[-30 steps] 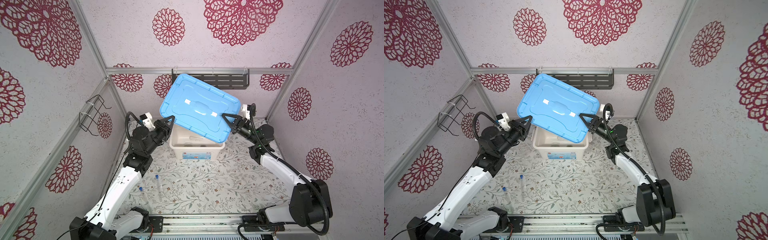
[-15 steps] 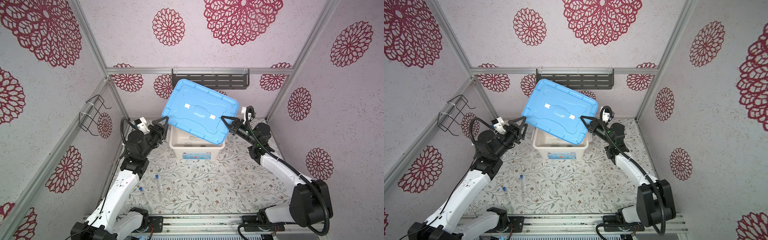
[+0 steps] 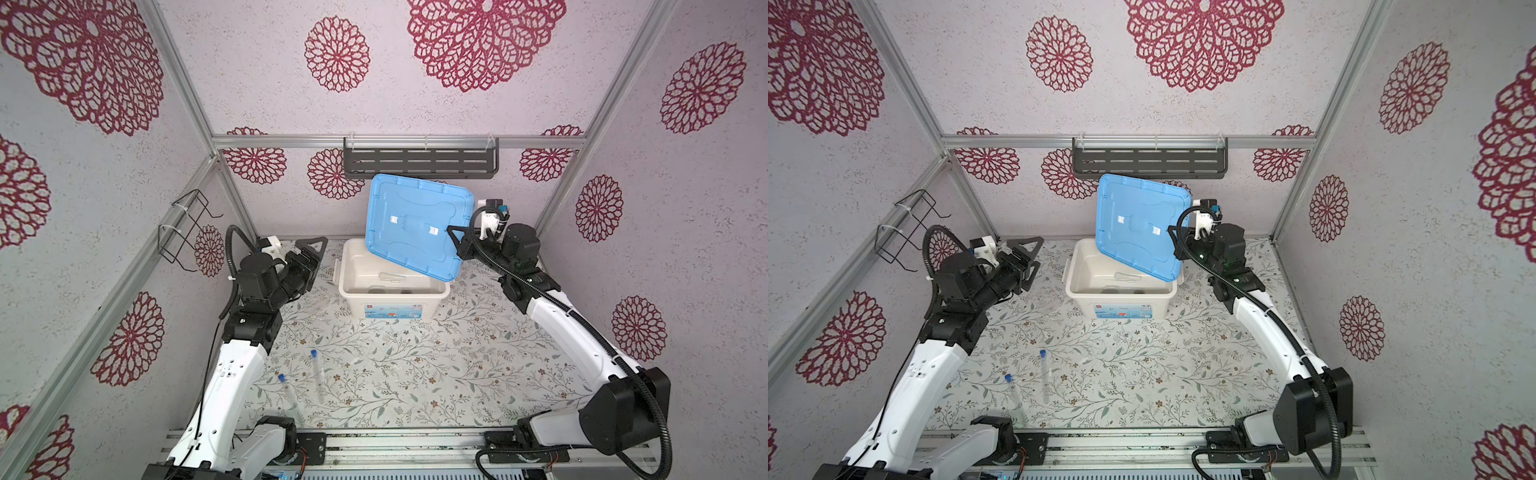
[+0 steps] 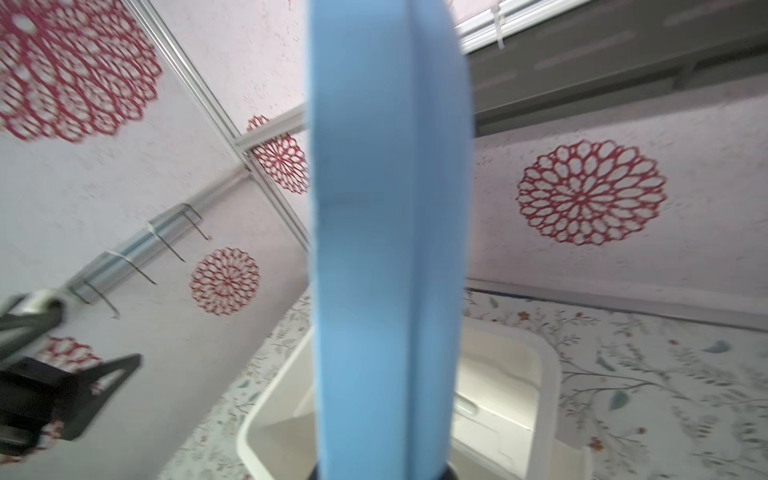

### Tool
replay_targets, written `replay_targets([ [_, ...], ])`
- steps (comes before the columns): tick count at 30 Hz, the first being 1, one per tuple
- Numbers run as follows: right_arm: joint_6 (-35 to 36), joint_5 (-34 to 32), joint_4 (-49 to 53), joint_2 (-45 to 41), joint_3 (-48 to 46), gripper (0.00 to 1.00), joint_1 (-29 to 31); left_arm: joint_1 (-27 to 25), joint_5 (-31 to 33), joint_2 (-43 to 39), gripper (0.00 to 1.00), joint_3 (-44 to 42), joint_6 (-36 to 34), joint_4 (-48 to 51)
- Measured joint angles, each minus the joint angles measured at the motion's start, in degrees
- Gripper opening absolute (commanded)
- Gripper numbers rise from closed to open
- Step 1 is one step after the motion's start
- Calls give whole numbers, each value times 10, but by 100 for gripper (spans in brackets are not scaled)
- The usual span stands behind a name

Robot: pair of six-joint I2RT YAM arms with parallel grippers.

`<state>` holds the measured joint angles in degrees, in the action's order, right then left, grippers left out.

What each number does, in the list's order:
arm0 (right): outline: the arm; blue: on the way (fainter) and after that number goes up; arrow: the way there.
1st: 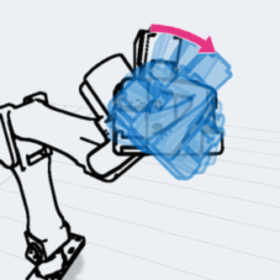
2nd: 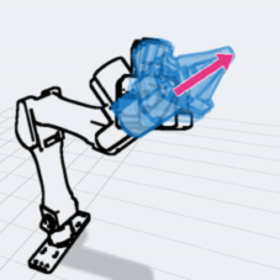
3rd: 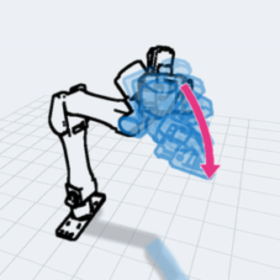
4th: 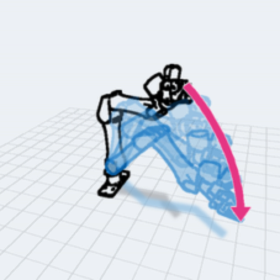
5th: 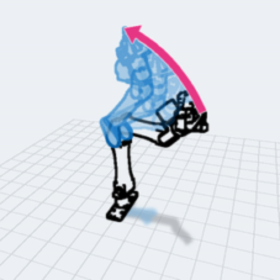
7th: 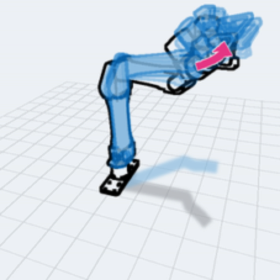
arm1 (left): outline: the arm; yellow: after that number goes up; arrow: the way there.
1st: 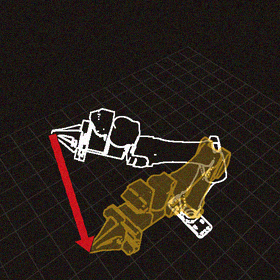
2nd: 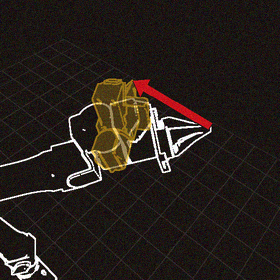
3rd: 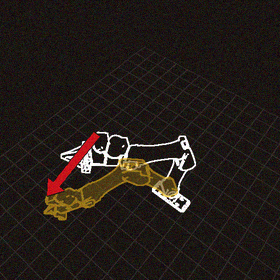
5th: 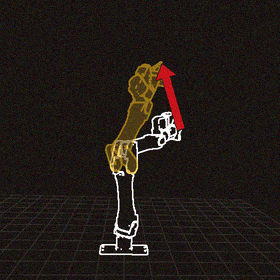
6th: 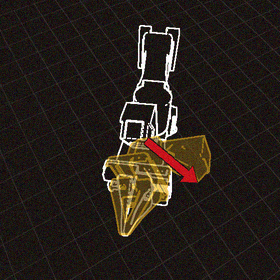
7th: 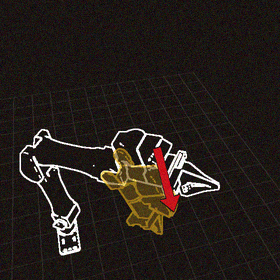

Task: Organize the chemistry lab equipment
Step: 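Lower the blue lid onto the bin with the right gripper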

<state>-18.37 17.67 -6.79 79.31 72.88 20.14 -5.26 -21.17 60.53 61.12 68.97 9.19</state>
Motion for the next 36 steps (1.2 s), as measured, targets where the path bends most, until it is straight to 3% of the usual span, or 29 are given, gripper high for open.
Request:
replay_targets([
  [5, 148, -58, 40, 15, 47, 9, 56, 1, -16, 17, 98, 50, -43, 25],
  [15, 392, -138, 45, 43, 66, 5, 137, 11, -24, 31, 98, 46, -62, 52],
  [36, 715, -195, -3, 31, 45, 5, 209, 71, -47, 36, 98, 44, -71, 63],
])
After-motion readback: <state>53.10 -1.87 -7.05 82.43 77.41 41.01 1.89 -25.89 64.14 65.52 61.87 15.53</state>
